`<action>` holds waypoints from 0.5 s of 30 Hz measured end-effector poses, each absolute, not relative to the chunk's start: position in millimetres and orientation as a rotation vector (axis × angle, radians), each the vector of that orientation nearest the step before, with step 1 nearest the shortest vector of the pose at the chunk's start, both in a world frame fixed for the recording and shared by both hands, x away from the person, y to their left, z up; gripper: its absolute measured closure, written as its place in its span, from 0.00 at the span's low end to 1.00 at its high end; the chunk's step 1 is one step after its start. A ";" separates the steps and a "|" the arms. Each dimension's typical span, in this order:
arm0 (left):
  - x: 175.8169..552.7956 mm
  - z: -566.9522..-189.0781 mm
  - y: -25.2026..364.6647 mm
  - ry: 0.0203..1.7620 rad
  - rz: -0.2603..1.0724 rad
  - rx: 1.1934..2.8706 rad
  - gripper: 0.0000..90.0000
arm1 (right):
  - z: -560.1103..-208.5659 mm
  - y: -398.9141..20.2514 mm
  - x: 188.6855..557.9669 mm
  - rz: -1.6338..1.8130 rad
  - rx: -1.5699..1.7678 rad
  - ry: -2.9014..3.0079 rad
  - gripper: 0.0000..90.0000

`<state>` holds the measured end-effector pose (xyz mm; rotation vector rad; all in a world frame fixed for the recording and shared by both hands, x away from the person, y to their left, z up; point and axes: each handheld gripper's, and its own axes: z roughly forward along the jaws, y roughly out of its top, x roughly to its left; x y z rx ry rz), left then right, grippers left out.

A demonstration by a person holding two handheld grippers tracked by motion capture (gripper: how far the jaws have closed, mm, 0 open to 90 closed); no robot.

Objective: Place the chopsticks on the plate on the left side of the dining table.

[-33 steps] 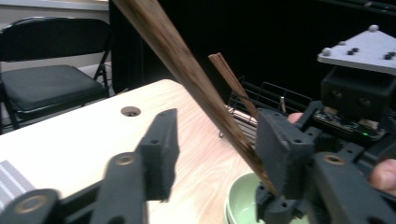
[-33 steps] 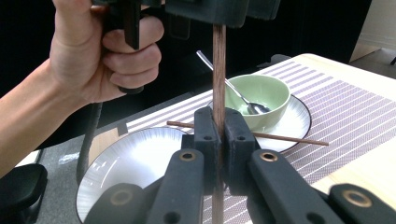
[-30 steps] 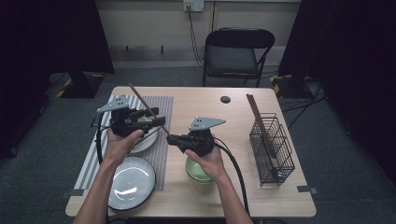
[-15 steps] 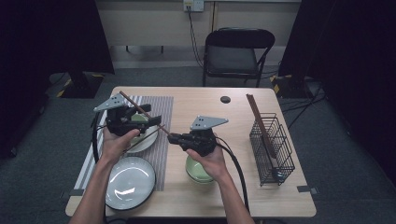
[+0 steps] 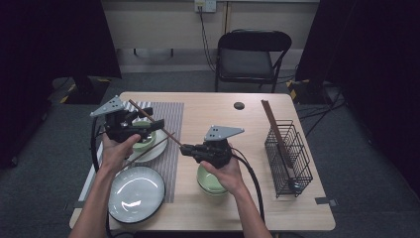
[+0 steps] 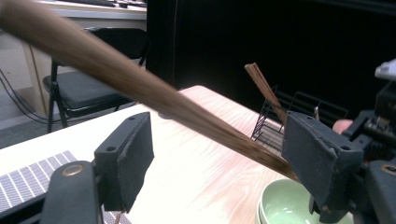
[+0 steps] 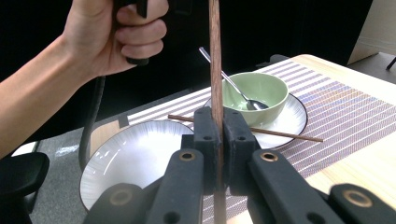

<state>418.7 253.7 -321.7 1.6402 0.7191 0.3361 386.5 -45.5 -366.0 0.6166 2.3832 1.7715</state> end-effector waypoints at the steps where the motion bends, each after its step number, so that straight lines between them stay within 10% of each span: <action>1: 419.2 -321.9 255.0 0.729 0.346 1.642 0.28 | -366.0 -45.6 386.1 1.770 0.617 2.385 0.95; 15: 423.3 -328.5 264.6 0.766 0.358 1.641 0.26 | -364.8 -47.7 384.3 1.742 0.624 2.395 0.95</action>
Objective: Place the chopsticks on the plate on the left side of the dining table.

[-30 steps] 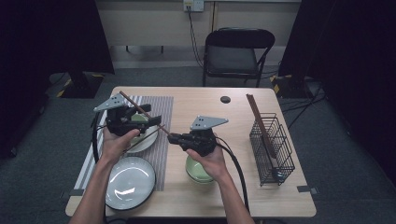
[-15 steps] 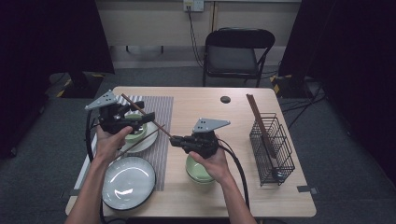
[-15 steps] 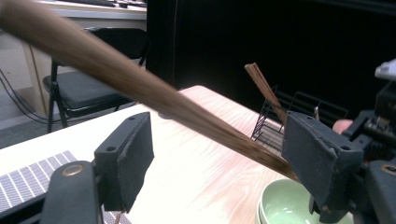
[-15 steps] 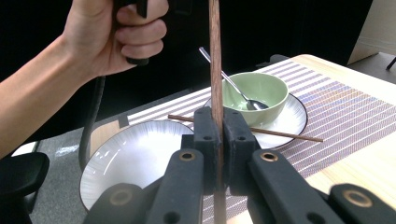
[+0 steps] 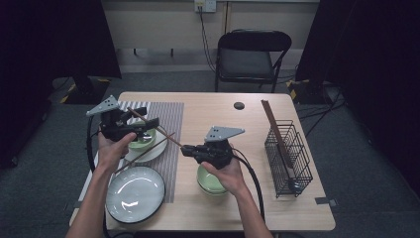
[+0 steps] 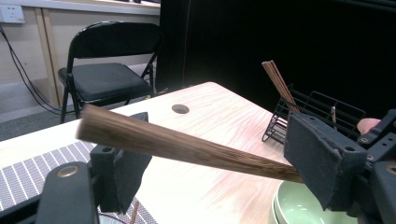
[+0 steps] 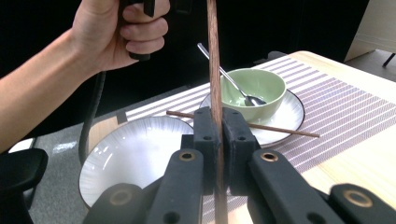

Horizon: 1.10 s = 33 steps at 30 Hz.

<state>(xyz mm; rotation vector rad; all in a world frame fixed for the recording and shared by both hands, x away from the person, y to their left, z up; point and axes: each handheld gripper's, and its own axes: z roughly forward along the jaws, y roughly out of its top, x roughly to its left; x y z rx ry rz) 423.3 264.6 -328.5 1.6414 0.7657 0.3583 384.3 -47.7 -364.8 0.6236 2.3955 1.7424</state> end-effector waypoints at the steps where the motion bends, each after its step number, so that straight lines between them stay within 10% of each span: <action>1: 423.3 -328.8 265.2 0.770 0.355 1.644 0.26 | -364.8 -48.4 383.9 1.738 0.623 2.396 0.95; 33: 430.4 -350.0 278.4 0.838 0.362 1.651 0.30 | -361.2 -59.6 384.1 1.734 0.656 2.401 0.95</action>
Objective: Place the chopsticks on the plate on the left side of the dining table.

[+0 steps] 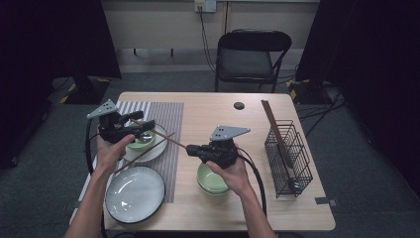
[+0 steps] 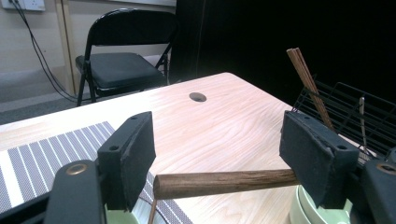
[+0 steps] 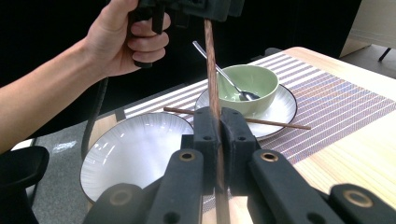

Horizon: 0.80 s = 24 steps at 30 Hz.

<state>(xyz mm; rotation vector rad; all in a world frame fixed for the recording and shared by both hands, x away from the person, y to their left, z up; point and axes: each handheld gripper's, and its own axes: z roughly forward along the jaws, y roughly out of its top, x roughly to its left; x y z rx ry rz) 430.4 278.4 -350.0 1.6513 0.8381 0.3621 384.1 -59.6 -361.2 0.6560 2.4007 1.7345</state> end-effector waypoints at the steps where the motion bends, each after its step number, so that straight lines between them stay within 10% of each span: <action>1: 430.4 -350.6 278.8 0.840 0.359 1.656 0.29 | -360.9 -59.7 384.2 1.737 0.656 2.401 0.95; 24: 425.0 -354.3 269.3 0.736 0.368 1.729 0.34 | -358.6 -65.0 394.8 1.672 0.755 2.409 0.96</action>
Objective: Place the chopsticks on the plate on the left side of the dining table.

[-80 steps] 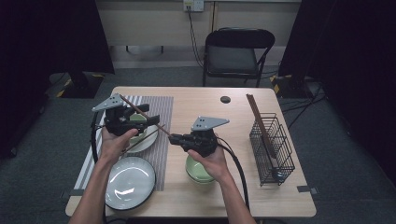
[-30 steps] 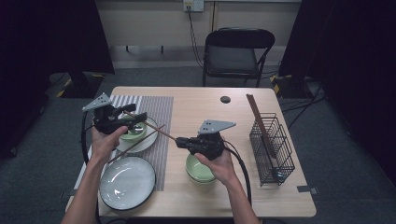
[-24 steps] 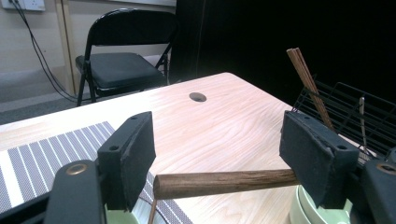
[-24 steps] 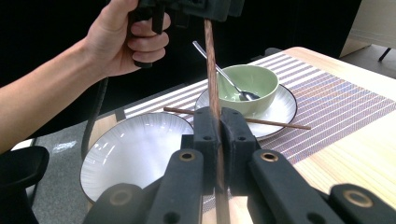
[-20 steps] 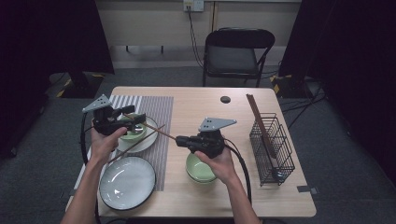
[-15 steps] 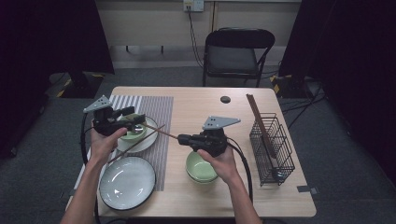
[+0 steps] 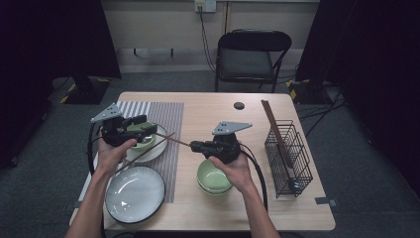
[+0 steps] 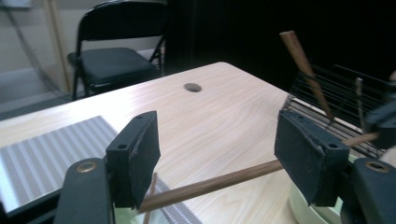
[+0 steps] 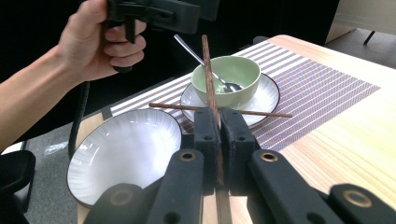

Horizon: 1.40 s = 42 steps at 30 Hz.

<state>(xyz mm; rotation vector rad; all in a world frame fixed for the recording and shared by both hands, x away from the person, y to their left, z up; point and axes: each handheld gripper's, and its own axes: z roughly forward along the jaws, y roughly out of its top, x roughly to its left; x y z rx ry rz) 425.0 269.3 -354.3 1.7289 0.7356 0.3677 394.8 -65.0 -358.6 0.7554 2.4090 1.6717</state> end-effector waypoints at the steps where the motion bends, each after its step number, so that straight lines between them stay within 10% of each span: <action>1: 423.6 -353.5 266.2 0.720 0.364 1.736 0.34 | -358.7 -64.6 395.6 1.676 0.759 2.408 0.96; 22: 421.9 -374.1 244.5 0.592 0.398 1.913 0.31 | -345.0 -67.6 399.8 1.693 0.791 2.392 0.96; 42: 420.7 -386.5 240.4 0.571 0.376 1.997 0.67 | -322.1 -56.1 398.3 1.706 0.741 2.378 0.96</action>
